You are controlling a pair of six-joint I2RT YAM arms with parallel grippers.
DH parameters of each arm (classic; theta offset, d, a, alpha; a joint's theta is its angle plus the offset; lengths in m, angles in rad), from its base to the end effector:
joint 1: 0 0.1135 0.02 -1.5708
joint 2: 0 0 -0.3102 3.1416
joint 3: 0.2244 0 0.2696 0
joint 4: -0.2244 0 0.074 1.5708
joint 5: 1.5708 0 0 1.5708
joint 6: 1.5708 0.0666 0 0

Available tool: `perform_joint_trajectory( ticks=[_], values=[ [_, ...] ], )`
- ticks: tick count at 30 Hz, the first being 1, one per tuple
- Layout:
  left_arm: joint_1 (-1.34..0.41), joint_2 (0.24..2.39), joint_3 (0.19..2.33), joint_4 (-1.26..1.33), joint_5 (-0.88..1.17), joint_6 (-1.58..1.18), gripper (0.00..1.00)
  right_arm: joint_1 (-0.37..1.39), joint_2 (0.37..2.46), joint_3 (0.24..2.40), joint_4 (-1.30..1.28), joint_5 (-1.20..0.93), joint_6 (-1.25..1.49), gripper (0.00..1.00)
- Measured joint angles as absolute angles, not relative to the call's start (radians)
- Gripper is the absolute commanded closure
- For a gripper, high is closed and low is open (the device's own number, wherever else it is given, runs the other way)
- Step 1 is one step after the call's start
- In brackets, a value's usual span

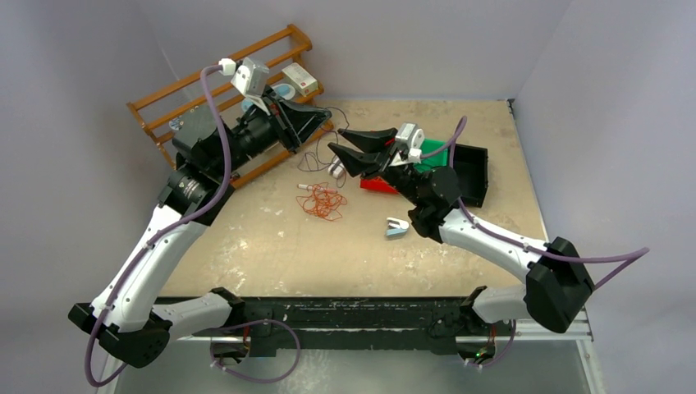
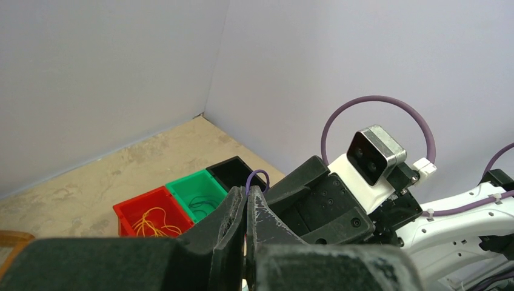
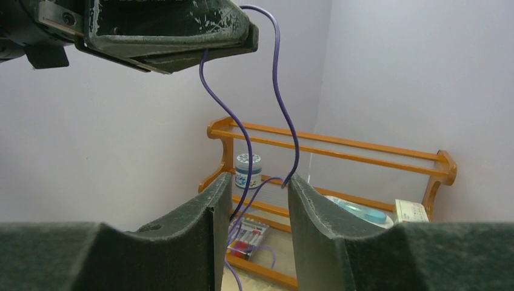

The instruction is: Untangle the cables

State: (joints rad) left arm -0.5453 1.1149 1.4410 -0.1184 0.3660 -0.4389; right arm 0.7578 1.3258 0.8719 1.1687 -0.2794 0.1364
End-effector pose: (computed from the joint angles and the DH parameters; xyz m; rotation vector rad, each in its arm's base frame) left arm 0.1984 -0.1482 0.5611 0.4004 1.4058 -1.0625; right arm 0.2137 0.2275 0.4436 -0.5307 0.7598 0.9517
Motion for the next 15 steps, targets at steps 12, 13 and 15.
perform_joint_trajectory(
  ticks=[12,13,15],
  values=[
    [-0.545,1.114,1.420,-0.112,0.371,-0.453,1.00,0.751,1.335,0.900,1.188,-0.283,0.141,0.87],
    [-0.545,1.114,1.417,-0.112,0.370,-0.453,1.00,0.751,1.335,0.900,1.188,-0.283,0.141,0.93],
    [-0.545,1.113,1.412,-0.112,0.367,-0.453,1.00,0.751,1.335,0.900,1.182,-0.281,0.144,1.00]
  ],
)
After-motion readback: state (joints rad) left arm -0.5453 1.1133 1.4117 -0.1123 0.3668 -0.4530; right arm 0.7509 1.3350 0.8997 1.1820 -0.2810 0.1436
